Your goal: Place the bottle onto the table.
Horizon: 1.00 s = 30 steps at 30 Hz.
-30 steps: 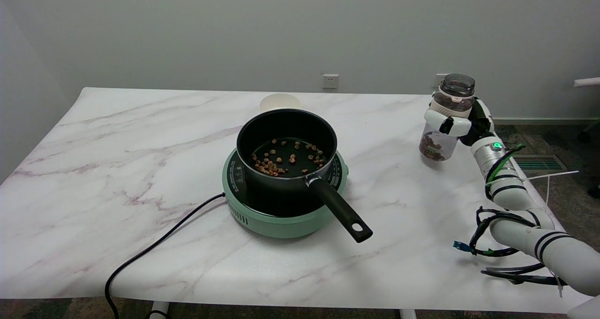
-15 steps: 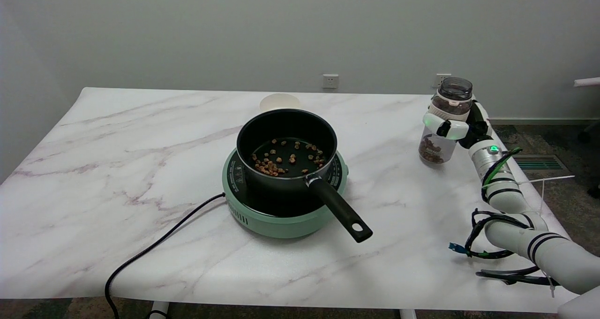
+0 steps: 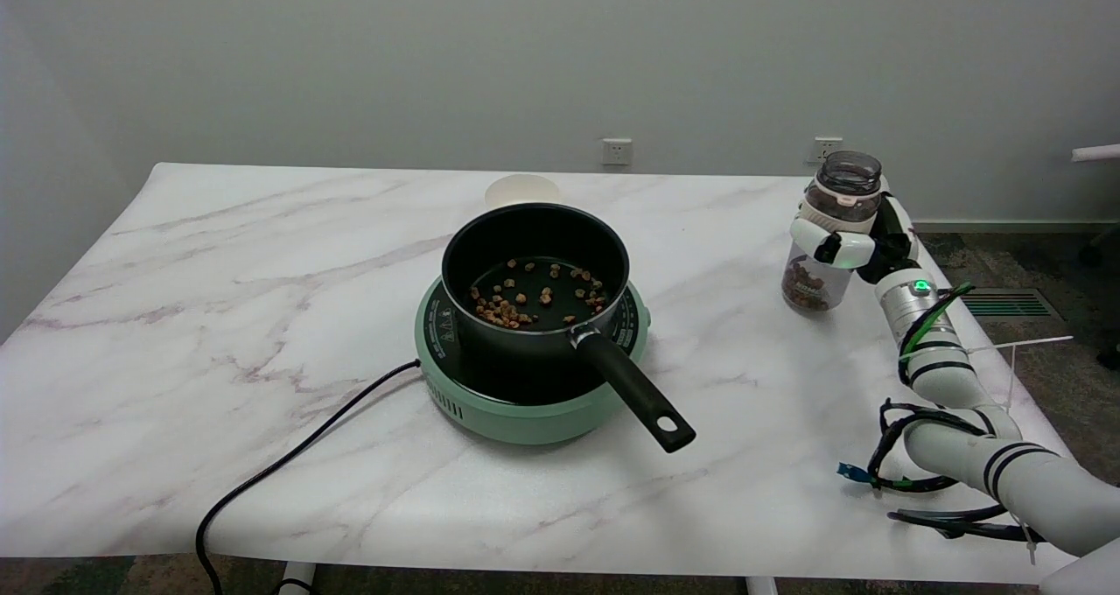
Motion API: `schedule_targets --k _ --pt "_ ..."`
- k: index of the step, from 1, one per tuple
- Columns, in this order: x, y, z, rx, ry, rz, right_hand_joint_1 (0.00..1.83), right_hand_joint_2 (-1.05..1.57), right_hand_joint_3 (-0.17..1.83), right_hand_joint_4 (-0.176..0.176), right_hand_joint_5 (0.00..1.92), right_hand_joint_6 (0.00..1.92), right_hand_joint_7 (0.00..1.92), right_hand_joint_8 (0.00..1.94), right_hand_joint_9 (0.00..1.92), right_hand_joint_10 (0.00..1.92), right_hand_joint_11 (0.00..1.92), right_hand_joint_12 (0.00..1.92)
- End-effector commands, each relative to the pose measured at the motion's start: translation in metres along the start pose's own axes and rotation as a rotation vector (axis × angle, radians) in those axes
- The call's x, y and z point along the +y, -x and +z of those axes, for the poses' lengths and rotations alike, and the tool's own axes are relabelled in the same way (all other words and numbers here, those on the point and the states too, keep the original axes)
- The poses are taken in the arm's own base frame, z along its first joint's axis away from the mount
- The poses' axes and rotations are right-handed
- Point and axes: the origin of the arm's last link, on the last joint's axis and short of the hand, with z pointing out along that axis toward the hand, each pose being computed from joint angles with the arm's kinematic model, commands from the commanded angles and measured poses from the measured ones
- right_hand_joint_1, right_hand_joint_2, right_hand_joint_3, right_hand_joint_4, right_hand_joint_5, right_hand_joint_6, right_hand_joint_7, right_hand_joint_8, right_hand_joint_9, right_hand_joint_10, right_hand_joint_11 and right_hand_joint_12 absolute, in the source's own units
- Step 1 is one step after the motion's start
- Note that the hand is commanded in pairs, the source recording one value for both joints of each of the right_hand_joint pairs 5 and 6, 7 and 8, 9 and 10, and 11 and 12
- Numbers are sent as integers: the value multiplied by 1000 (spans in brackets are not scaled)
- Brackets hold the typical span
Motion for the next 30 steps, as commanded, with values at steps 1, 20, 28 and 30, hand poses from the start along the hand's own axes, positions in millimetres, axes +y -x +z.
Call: schedule_targets --k 1,20,28,30 --pt "3 -2 -12 -8 -27 -13 1385 -397 1688 0 1086 1086 1304 1304 1208 1208 1015 1015" --pt "2 -7 -22 -9 -59 -21 1286 -1030 1337 0 370 370 945 945 723 723 726 726" --pt "-1 -22 -30 -7 -69 -52 1242 -1047 1295 0 351 351 937 937 697 697 747 747" --pt "-2 -26 -33 -6 -73 -57 1236 -1047 1254 0 346 346 932 932 696 696 752 752"
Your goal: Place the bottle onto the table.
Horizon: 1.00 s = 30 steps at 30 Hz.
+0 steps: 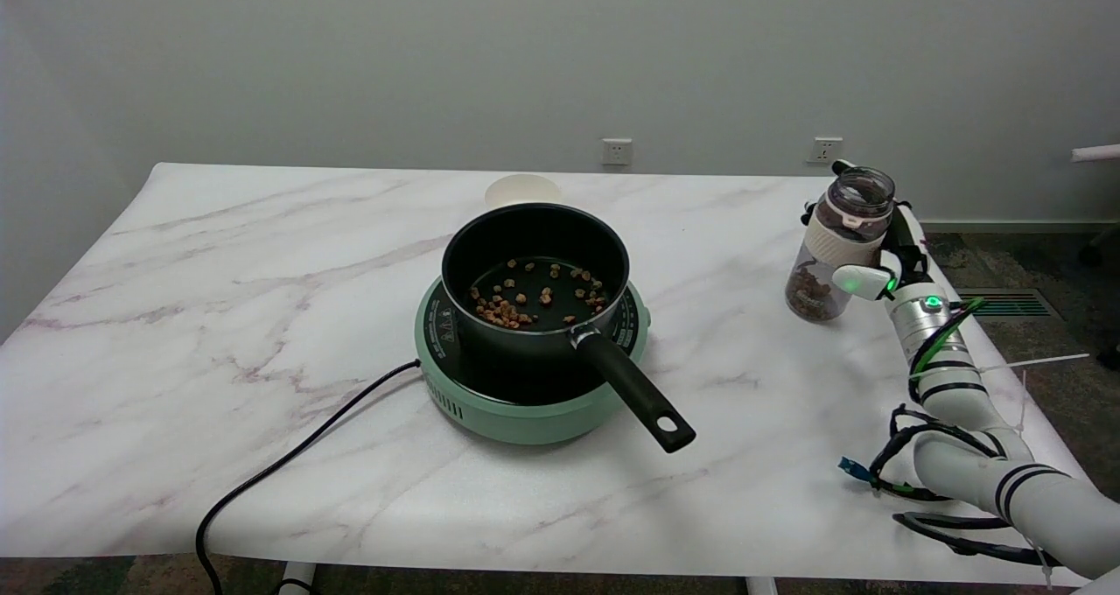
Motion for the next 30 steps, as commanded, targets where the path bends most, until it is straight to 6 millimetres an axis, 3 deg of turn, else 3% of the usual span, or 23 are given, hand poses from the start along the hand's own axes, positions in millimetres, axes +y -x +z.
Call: schedule_targets --k 1,9,19,30 --pt "-4 -21 -15 4 -25 -33 1231 -1047 1209 0 344 344 928 928 698 698 754 754" --pt "-4 -38 -27 21 -21 -36 1192 -1029 1038 0 363 363 927 927 695 695 770 770" --pt "-6 -54 -34 27 -4 -71 1175 -1047 954 0 316 316 494 494 592 592 780 780" --pt "-14 -74 -44 39 -26 -111 1173 -1045 835 0 230 230 415 415 605 605 820 820"
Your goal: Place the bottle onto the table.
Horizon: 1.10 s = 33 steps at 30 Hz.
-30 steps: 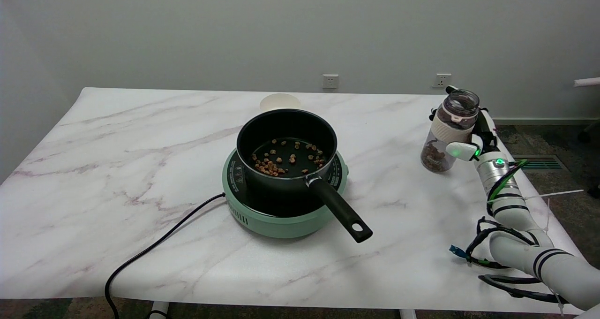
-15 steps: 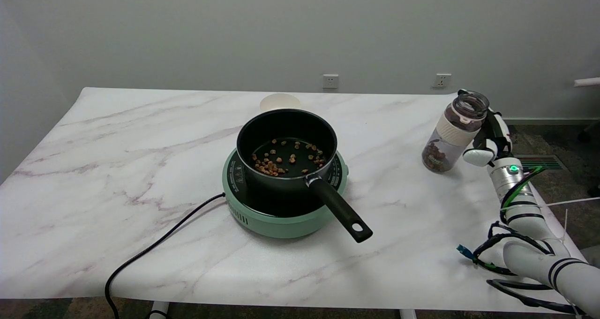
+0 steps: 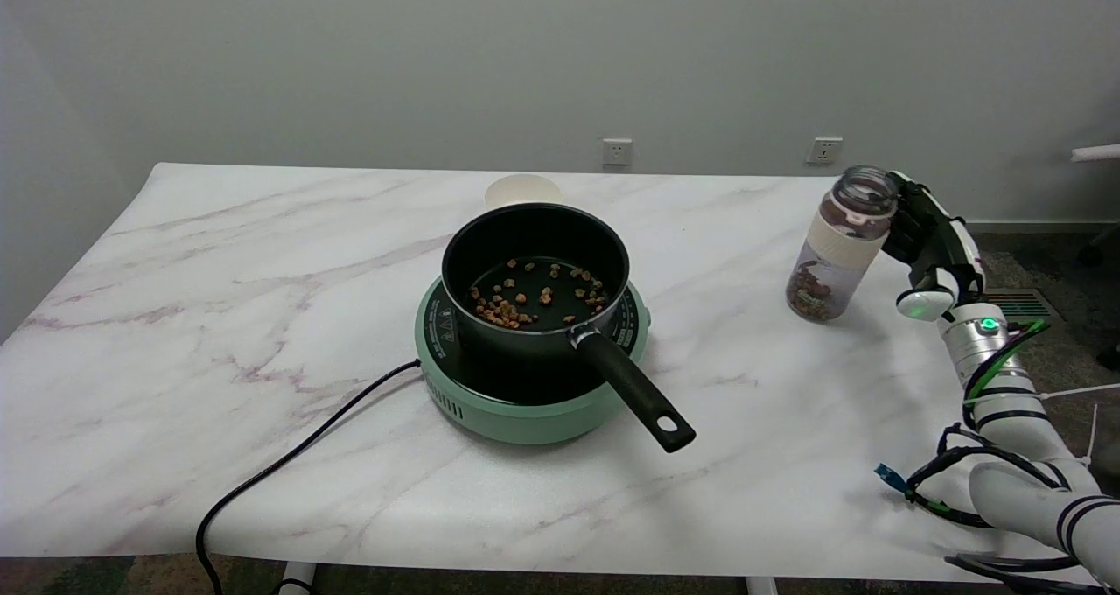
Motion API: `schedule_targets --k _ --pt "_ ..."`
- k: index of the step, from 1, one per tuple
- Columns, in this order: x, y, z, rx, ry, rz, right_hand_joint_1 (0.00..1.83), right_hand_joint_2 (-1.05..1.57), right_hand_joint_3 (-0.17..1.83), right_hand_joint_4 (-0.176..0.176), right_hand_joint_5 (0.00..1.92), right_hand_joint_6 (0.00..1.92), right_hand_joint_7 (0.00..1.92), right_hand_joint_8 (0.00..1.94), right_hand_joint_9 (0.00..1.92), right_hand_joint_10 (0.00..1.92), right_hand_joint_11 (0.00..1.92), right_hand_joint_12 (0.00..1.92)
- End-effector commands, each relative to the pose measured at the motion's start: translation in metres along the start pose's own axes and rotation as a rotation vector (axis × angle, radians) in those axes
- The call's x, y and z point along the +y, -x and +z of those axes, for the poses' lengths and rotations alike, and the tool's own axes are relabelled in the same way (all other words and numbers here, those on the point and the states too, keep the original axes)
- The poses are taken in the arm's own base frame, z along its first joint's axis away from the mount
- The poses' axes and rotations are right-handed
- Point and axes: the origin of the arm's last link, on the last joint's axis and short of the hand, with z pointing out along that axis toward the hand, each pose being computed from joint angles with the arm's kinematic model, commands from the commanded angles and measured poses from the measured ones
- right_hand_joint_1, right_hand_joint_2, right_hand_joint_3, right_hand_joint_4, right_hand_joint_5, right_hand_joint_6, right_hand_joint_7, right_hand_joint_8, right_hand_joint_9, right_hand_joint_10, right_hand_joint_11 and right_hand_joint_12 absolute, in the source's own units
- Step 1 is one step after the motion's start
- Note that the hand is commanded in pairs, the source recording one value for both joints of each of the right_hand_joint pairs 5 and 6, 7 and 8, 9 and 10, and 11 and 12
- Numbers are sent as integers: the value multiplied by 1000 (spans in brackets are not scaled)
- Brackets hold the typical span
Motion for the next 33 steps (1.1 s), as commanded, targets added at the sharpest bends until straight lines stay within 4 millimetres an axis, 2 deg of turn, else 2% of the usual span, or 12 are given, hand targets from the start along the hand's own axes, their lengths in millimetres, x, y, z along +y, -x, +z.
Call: schedule_targets --k 1,11,17,21,26,33 --pt "-11 -31 -14 0 -23 -72 1174 -1021 817 0 236 236 420 420 616 616 845 845" --pt "-15 -50 -15 -5 0 -224 1153 -737 747 0 234 234 482 482 645 645 879 879" --pt "-17 -77 -28 85 14 -321 1139 -558 685 0 261 261 558 558 662 662 917 917" --pt "-26 -93 -34 107 8 -446 1142 -544 713 0 257 257 589 589 682 682 942 942" --pt "-32 -96 -36 103 -5 -466 1146 -540 710 0 268 268 610 610 692 692 955 955" --pt "-34 -104 -35 151 22 -622 1163 -544 718 0 260 260 621 621 695 695 959 959"
